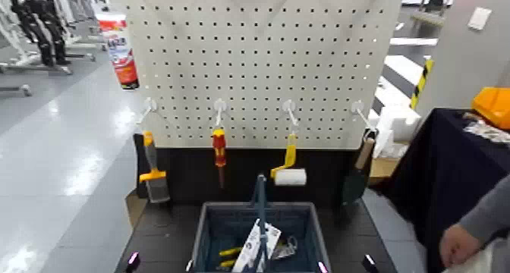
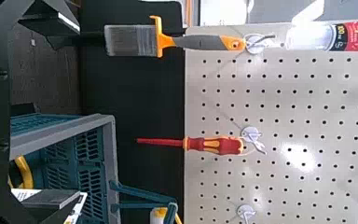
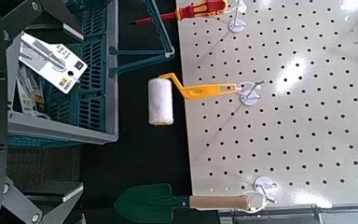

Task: Put the blue scissors into the crate.

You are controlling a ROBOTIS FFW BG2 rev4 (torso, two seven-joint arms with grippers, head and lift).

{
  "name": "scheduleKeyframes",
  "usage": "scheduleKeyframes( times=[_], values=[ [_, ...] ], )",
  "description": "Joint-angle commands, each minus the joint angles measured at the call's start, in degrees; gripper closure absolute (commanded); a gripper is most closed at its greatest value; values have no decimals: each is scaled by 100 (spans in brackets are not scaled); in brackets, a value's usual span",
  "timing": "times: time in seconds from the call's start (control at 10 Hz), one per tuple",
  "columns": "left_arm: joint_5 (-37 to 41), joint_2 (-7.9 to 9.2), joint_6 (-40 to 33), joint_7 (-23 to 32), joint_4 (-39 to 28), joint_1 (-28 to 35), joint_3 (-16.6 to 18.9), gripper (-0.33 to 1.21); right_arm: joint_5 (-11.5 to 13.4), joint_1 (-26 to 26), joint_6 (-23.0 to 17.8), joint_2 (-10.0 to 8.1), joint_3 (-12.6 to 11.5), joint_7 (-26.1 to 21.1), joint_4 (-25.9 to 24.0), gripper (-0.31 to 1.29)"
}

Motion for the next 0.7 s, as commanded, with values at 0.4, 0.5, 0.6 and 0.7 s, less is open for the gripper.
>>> scheduleKeyframes(
  times=[0.4,0.5,0.6,0.7],
  values=[
    [3,-193,30,7,1,-1,-20,9,212,39,-20,72,-36,-9,-24,18],
    [3,-193,30,7,1,-10,-20,9,256,39,-46,72,-36,-26,-24,18],
    [3,-193,30,16,1,-10,-29,9,362,39,86,89,-36,-62,-85,18],
    [-6,-184,21,16,1,-10,-29,9,485,48,244,98,-62,-62,-208,18]
  ],
)
